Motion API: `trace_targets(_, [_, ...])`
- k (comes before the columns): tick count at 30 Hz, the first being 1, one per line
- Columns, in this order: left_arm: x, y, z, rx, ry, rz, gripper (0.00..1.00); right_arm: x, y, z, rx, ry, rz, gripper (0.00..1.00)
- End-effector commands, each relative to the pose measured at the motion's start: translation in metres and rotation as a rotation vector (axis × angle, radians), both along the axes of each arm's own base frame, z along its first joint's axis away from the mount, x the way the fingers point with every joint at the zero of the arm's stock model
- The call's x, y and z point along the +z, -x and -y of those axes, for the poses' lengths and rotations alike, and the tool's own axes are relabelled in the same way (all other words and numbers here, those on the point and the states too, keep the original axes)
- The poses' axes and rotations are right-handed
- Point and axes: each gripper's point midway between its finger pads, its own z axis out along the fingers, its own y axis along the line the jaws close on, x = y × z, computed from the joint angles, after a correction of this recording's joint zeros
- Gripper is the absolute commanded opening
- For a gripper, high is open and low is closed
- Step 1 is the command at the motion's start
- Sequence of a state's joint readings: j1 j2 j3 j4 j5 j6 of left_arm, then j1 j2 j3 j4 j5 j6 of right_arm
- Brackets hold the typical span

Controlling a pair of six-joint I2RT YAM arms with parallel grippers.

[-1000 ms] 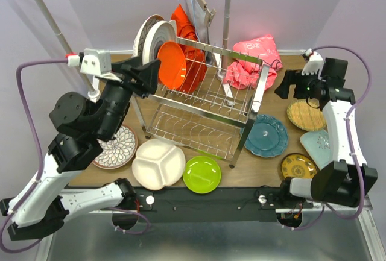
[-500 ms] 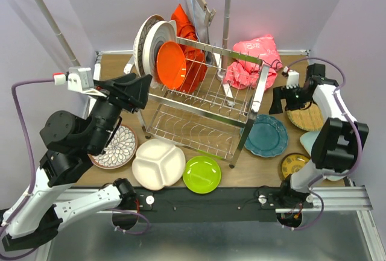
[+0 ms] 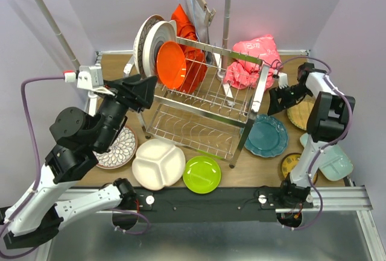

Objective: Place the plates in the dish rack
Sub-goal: Grab a plate with the right arm

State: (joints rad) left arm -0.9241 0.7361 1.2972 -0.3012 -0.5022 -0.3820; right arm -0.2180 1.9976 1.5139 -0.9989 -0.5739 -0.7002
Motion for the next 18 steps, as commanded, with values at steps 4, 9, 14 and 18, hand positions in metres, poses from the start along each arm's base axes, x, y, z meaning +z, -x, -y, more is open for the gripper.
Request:
trace_targets(4, [0.01, -0.006, -0.003, 0.041, -0.015, 0.011, 0.69, -0.019, 0.021, -0.013, 0.146, -0.141, -0.164, 0.73])
trace_targets(9, [0.013, -0.009, -0.004, 0.055, -0.018, 0.019, 0.69, -0.023, 0.039, -0.021, 0.175, -0.189, -0.219, 0.69])
trace_targets(14, [0.018, -0.012, -0.001, 0.062, -0.03, 0.029, 0.7, -0.033, 0.061, -0.024, 0.203, -0.214, -0.281, 0.63])
trace_targets(18, [0.024, -0.014, 0.0, 0.067, -0.036, 0.042, 0.71, -0.039, 0.069, -0.023, 0.206, -0.206, -0.311, 0.56])
